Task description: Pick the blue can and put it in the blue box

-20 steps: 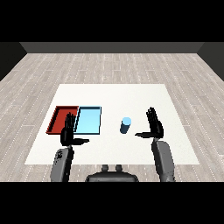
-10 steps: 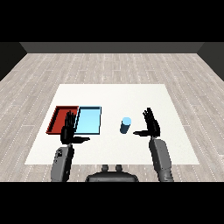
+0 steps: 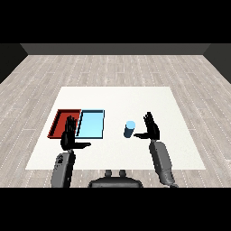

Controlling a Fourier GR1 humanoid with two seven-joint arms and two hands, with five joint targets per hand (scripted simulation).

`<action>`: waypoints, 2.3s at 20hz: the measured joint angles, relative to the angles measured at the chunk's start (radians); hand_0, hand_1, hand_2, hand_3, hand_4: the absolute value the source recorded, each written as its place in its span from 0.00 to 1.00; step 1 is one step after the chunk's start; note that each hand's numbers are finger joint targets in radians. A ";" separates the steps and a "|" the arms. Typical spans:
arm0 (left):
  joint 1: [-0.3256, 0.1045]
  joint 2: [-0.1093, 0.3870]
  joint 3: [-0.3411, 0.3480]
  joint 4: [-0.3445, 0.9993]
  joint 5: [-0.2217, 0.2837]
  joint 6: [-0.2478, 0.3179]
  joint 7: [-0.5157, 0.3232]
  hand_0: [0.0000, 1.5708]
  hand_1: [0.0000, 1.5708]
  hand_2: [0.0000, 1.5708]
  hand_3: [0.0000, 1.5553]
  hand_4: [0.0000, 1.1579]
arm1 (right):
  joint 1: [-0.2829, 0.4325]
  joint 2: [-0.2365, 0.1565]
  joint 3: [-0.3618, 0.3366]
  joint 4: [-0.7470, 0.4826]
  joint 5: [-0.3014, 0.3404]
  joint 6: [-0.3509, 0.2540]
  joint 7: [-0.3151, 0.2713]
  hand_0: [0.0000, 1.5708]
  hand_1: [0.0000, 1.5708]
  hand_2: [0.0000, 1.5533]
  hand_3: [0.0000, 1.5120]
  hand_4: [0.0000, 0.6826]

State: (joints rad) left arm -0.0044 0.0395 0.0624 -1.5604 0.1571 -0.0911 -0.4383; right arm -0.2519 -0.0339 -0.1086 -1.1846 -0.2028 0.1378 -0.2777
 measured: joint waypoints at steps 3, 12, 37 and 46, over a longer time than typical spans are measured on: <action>-0.013 -0.003 0.003 0.005 0.002 0.007 -0.001 0.00 0.00 0.00 0.00 0.00 | -0.008 -0.003 -0.001 0.027 -0.003 -0.003 -0.005 0.00 0.00 0.00 0.00 0.00; -0.010 0.002 0.008 0.010 0.007 0.006 -0.016 0.00 0.00 0.00 0.00 0.00 | -0.038 0.011 0.032 0.138 -0.018 -0.009 -0.060 0.00 0.00 0.00 0.00 0.00; -0.006 0.004 0.014 0.006 0.004 0.011 -0.024 0.00 0.00 0.00 0.00 0.00 | -0.189 0.032 0.121 0.396 -0.080 -0.049 -0.172 0.00 0.00 0.00 0.00 0.00; -0.010 0.026 0.034 -0.017 0.023 -0.008 0.001 0.00 0.00 0.00 0.00 0.00 | -0.264 0.030 0.124 0.493 -0.091 -0.054 -0.191 0.00 0.00 0.00 0.00 0.00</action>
State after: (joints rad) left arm -0.0145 0.0656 0.0963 -1.5771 0.1805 -0.0992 -0.4372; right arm -0.5157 -0.0044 0.0153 -0.6914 -0.2936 0.0842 -0.4684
